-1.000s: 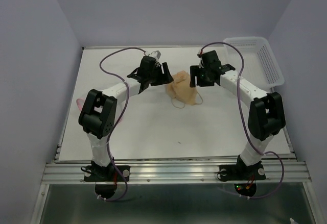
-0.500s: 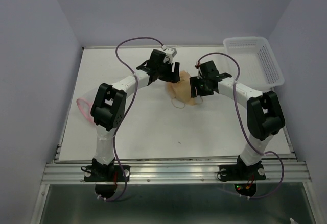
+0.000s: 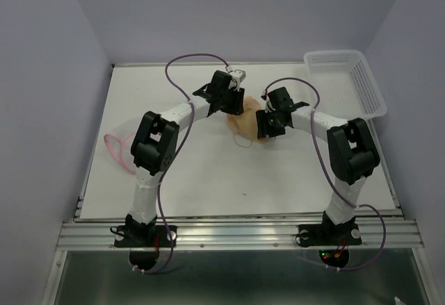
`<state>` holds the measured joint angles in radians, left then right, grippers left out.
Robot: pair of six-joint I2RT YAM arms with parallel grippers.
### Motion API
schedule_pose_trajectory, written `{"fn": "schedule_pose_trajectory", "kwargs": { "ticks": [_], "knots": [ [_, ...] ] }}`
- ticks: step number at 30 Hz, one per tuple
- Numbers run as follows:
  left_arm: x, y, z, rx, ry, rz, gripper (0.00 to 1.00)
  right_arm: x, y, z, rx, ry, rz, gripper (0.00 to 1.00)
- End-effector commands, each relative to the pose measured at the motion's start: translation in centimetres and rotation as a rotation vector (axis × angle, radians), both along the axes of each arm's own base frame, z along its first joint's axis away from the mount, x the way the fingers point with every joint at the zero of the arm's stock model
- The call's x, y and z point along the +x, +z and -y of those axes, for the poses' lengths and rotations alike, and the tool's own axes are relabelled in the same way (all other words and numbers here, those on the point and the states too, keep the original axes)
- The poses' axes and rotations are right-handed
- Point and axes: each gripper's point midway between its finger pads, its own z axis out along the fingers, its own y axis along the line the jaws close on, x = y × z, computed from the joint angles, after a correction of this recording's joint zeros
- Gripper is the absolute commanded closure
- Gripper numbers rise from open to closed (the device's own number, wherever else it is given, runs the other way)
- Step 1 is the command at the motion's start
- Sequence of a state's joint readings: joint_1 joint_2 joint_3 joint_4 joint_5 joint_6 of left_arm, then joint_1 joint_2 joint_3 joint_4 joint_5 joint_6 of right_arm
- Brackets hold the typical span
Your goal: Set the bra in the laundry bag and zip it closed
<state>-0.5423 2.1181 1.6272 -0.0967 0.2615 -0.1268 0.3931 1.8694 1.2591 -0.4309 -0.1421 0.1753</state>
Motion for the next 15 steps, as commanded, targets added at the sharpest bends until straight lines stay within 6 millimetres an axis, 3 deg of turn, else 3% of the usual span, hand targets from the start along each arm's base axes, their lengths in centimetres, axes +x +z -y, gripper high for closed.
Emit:
{"fn": "schedule_pose_trajectory", "kwargs": {
  "ticks": [1,4,9,10,12,13,14,15],
  "knots": [
    [2.2,2.8,0.7,-0.042,0.065,0.061,0.58,0.2,-0.6,-0.8,0.022,0.041,0.011,0.43],
    [2.7,3.5,1.0,-0.070,0.091,0.070,0.73,-0.4,-1.4,-1.4,0.024,0.080,-0.011,0.46],
    [3.2,3.9,0.9,-0.076,0.115,0.082,0.85,-0.9,-2.7,-1.7,0.016,0.083,-0.050,0.57],
    [3.3,3.7,0.9,-0.074,0.119,0.081,0.98,-1.0,-2.9,-1.6,0.015,0.077,-0.056,0.61],
    [3.4,3.7,0.8,-0.075,0.130,0.080,1.00,-0.9,-2.9,-1.5,0.011,0.065,-0.058,0.76],
    [3.4,4.0,0.9,-0.084,0.133,0.080,1.00,-0.8,-2.6,-1.5,0.009,0.056,-0.050,0.90],
    [3.5,4.4,0.9,-0.091,0.136,0.083,1.00,-0.8,-2.6,-1.5,0.011,0.055,-0.053,0.91],
    [3.3,4.7,0.9,-0.097,0.137,0.086,1.00,-0.6,-1.8,-1.6,0.021,0.057,-0.032,0.99]
  ]
}}
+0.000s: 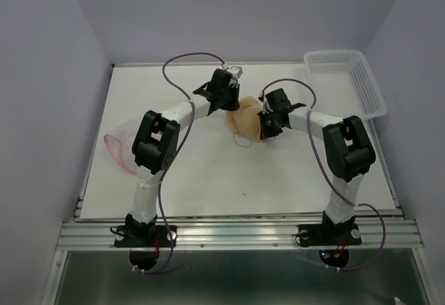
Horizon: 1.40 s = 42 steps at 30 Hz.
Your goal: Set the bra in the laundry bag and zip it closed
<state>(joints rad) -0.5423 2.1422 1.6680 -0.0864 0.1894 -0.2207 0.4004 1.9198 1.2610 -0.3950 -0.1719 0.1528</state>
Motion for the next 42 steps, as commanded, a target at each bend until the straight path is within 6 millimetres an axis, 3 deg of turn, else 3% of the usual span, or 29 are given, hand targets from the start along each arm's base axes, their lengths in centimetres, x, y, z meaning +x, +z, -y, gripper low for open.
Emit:
{"fn": "schedule_pose_trajectory", "kwargs": {
  "ticks": [1,9,16,21,30,35,36,42],
  "knots": [
    [1.9,4.9,1.0,-0.083,0.027,0.111,1.00,-0.5,0.4,-0.9,0.018,0.005,-0.007,0.99],
    [2.5,10.8,2.0,-0.186,0.020,0.185,1.00,1.6,8.4,-2.8,0.151,0.023,0.165,0.99],
    [3.3,11.5,1.4,-0.188,0.053,0.165,1.00,1.4,10.8,-3.6,0.204,0.063,0.198,0.99],
    [4.7,13.1,0.9,-0.213,0.070,0.198,1.00,1.7,10.5,-4.3,0.221,0.089,0.187,0.99],
    [8.1,7.5,-2.9,-0.179,0.139,0.109,1.00,2.6,7.0,-5.8,0.245,0.121,0.111,0.99],
    [7.7,4.8,-2.7,-0.185,0.093,0.061,1.00,2.5,5.2,-7.6,0.263,0.180,0.078,0.99],
    [7.3,3.3,-3.1,-0.168,0.111,0.035,1.00,2.5,5.2,-8.1,0.267,0.192,0.078,0.99],
    [7.3,-0.1,-5.8,-0.151,0.203,-0.022,1.00,1.8,2.6,-8.4,0.251,0.191,0.019,0.98]
  ]
}}
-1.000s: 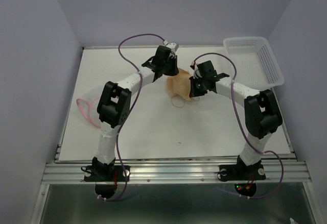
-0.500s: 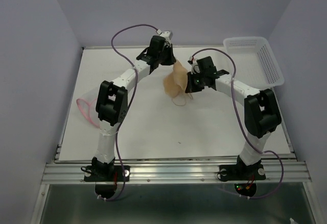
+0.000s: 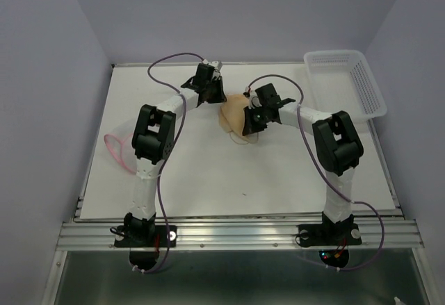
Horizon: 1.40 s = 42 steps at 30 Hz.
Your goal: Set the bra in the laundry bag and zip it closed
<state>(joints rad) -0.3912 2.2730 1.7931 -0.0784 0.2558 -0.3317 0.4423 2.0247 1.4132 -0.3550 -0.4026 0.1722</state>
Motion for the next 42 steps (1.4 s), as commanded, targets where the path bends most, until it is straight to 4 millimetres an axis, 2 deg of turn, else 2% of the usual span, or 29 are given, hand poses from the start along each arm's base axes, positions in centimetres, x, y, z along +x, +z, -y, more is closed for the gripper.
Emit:
{"fn": "schedule_pose_trajectory", "kwargs": {
  "ticks": [1,4,5,6,11,12,13,14,15,16,17,18,19,20,23,24,25,26,27,29,30,31,33,34,35,36,37,39,42],
  "knots": [
    [1.1,1.3,-1.2,-0.039,0.050,0.042,1.00,0.3,0.2,-1.3,0.027,0.037,0.020,0.96],
    [1.1,0.6,-1.8,-0.043,0.066,0.014,0.80,0.2,-0.3,-1.0,0.013,0.024,0.013,0.79],
    [1.1,0.9,-1.8,-0.046,0.067,0.016,0.57,0.2,-0.1,-1.0,0.011,0.019,0.016,0.66],
    [0.9,1.1,-1.8,-0.048,0.068,0.012,0.54,0.2,0.0,-0.9,0.011,0.015,0.017,0.64],
    [0.6,5.7,-2.2,-0.063,0.071,0.088,0.02,0.9,5.5,-0.6,0.042,-0.022,0.130,0.40],
    [0.5,7.9,-2.3,-0.069,0.077,0.126,0.01,0.9,6.5,-0.5,0.045,-0.034,0.149,0.27],
    [0.3,8.9,-2.4,-0.074,0.078,0.140,0.01,0.9,7.5,-0.3,0.052,-0.039,0.170,0.20],
    [0.1,10.0,-2.5,-0.079,0.077,0.157,0.01,0.9,9.5,-0.2,0.068,-0.039,0.214,0.00],
    [-0.4,12.4,-2.8,-0.094,0.079,0.193,0.01,0.6,10.1,-0.1,0.073,-0.040,0.225,0.00],
    [-1.0,12.7,-2.9,-0.096,0.078,0.193,0.01,0.4,10.8,0.1,0.076,-0.043,0.237,0.00],
    [-1.8,15.1,-3.2,-0.107,0.078,0.232,0.01,0.3,12.1,0.3,0.083,-0.048,0.267,0.00],
    [-2.4,14.8,-3.8,-0.095,0.099,0.223,0.01,0.1,12.3,0.6,0.080,-0.054,0.274,0.00],
    [-2.6,16.3,-4.2,-0.100,0.115,0.250,0.01,0.0,12.6,0.8,0.075,-0.062,0.279,0.00],
    [-3.9,17.4,-5.0,-0.094,0.133,0.259,0.01,0.1,12.8,1.2,0.061,-0.079,0.291,0.00],
    [-5.7,17.1,-8.4,-0.030,0.282,0.234,0.01,0.6,13.7,2.2,0.029,-0.128,0.327,0.00],
    [-6.8,18.3,-11.2,0.002,0.425,0.240,0.01,0.8,13.8,2.2,0.024,-0.132,0.332,0.00],
    [-7.6,18.1,-12.8,0.022,0.507,0.230,0.01,0.9,13.8,2.3,0.020,-0.137,0.334,0.00],
    [-9.0,16.3,-14.6,0.055,0.586,0.185,0.01,1.3,14.3,2.1,0.026,-0.137,0.343,0.00],
    [-11.5,15.0,-17.7,0.084,0.728,0.135,0.01,1.4,14.2,2.0,0.025,-0.139,0.342,0.00],
    [-14.7,13.1,-20.7,0.130,0.836,0.067,0.01,1.6,14.3,1.7,0.036,-0.134,0.338,0.00],
    [-16.3,14.0,-23.2,0.120,0.929,0.083,0.01,1.6,14.2,1.6,0.040,-0.130,0.332,0.00],
    [-18.8,12.6,-24.7,0.119,0.986,0.047,0.01,1.5,13.7,1.4,0.043,-0.127,0.315,0.00],
    [-21.0,11.1,-27.0,0.133,1.051,0.019,0.01,1.4,12.9,1.2,0.044,-0.118,0.293,0.00],
    [-22.6,9.0,-29.5,0.152,1.122,-0.028,0.01,1.2,12.7,1.0,0.050,-0.110,0.281,0.00],
    [-23.4,9.2,-30.8,0.122,1.167,-0.018,0.01,1.0,12.2,0.6,0.062,-0.089,0.263,0.00],
    [-24.8,7.6,-33.0,0.120,1.239,-0.057,0.01,0.9,12.0,0.5,0.066,-0.079,0.255,0.00],
    [-25.3,7.3,-34.2,0.111,1.275,-0.059,0.01,0.7,12.0,0.3,0.073,-0.071,0.250,0.00],
    [-25.4,7.2,-35.1,0.068,1.296,-0.038,0.01,0.6,11.6,0.1,0.078,-0.057,0.239,0.00],
    [-26.5,5.0,-36.8,0.038,1.407,-0.086,0.01,1.0,10.9,0.4,0.056,-0.080,0.232,0.00]
  ]
}}
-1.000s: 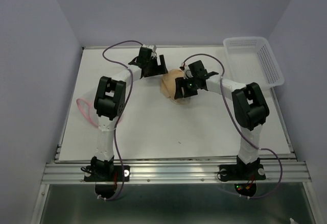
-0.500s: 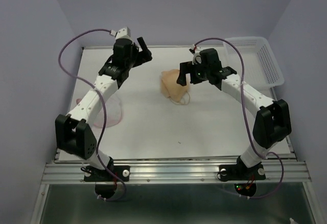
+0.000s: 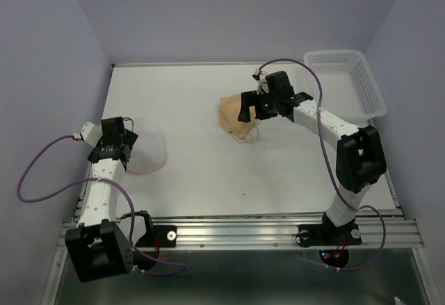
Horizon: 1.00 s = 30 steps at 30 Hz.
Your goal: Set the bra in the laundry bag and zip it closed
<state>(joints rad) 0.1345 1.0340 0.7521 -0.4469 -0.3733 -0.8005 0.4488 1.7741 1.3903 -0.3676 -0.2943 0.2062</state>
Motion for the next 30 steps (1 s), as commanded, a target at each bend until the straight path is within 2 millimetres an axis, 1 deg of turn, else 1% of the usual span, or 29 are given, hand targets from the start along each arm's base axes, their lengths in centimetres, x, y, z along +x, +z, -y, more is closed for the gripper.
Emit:
{"fn": "schedule_pose_trajectory", "kwargs": {
  "ticks": [1,2,4,5,6,7,8,9,11,12,13,14,16,17,18,19,20,21,22,23,24,25,27,28,30],
  "knots": [
    [-0.7,-0.9,-1.7,-0.044,0.150,0.044,0.01,0.4,0.9,-0.7,0.015,0.006,0.025,0.00],
    [-0.5,-1.3,-2.6,-0.043,0.175,0.052,0.01,0.4,0.8,-0.6,0.010,0.002,0.025,0.00],
    [0.1,-2.3,-2.6,-0.056,0.136,0.047,0.01,0.4,0.6,-0.4,0.004,0.003,0.026,0.00],
    [1.8,-2.7,-1.9,-0.093,0.074,0.076,0.01,0.4,0.5,-0.3,-0.003,0.002,0.029,0.00],
    [2.6,-2.8,-2.2,-0.074,0.053,0.085,0.01,0.4,0.7,-0.2,-0.006,-0.002,0.034,0.00],
    [3.7,-3.0,-0.8,-0.112,-0.047,0.094,0.01,0.5,0.8,-0.1,-0.009,-0.006,0.039,0.00],
    [5.1,-2.7,-0.6,-0.121,-0.081,0.131,0.01,0.6,1.0,0.2,-0.018,-0.018,0.051,0.00],
    [5.7,-3.6,0.0,-0.150,-0.112,0.119,0.01,0.6,1.2,0.3,-0.022,-0.022,0.059,0.00],
    [7.0,-3.8,1.7,-0.192,-0.191,0.143,0.01,0.8,1.7,0.8,-0.035,-0.041,0.080,0.00],
    [7.5,-3.3,1.6,-0.179,-0.196,0.176,0.01,0.7,1.9,0.8,-0.035,-0.040,0.083,0.00],
    [8.0,-3.1,2.6,-0.184,-0.231,0.188,0.01,0.8,2.0,0.8,-0.034,-0.041,0.088,0.00],
    [8.6,-2.8,3.2,-0.181,-0.264,0.218,0.01,0.8,2.1,0.9,-0.035,-0.044,0.090,0.00],
    [9.3,-2.8,5.4,-0.222,-0.338,0.234,0.01,0.8,2.2,0.8,-0.033,-0.041,0.091,0.00],
    [9.9,-2.6,6.0,-0.227,-0.363,0.248,0.01,0.8,2.2,0.8,-0.033,-0.042,0.093,0.00],
    [10.2,-3.3,6.8,-0.247,-0.376,0.235,0.01,0.9,2.3,0.8,-0.034,-0.042,0.096,0.00],
    [10.7,-3.3,7.7,-0.257,-0.404,0.238,0.01,0.8,2.3,0.8,-0.034,-0.041,0.094,0.00],
    [11.1,-3.2,10.0,-0.266,-0.465,0.236,0.01,0.9,2.4,0.8,-0.034,-0.043,0.099,0.00],
    [11.5,-4.0,11.2,-0.274,-0.491,0.211,0.01,0.8,2.4,0.8,-0.034,-0.039,0.098,0.00],
    [12.0,-4.0,12.3,-0.283,-0.511,0.209,0.01,0.8,2.5,0.8,-0.032,-0.034,0.101,0.00],
    [12.6,-4.1,14.8,-0.297,-0.573,0.197,0.01,0.7,2.6,0.7,-0.031,-0.022,0.106,0.00],
    [12.8,-4.2,15.8,-0.310,-0.597,0.193,0.01,0.6,2.5,0.7,-0.032,-0.015,0.104,0.00],
    [13.3,-3.6,16.7,-0.331,-0.619,0.205,0.01,0.5,2.7,0.7,-0.032,-0.012,0.110,0.00],
    [13.4,-3.4,18.3,-0.352,-0.653,0.209,0.01,0.7,2.6,1.4,-0.060,-0.038,0.123,0.00],
    [13.3,-3.1,18.6,-0.359,-0.660,0.212,0.01,0.8,3.0,1.8,-0.074,-0.046,0.144,0.00],
    [13.0,-2.1,18.9,-0.364,-0.673,0.236,0.01,0.8,2.9,2.4,-0.111,-0.033,0.172,0.00]
  ]
}}
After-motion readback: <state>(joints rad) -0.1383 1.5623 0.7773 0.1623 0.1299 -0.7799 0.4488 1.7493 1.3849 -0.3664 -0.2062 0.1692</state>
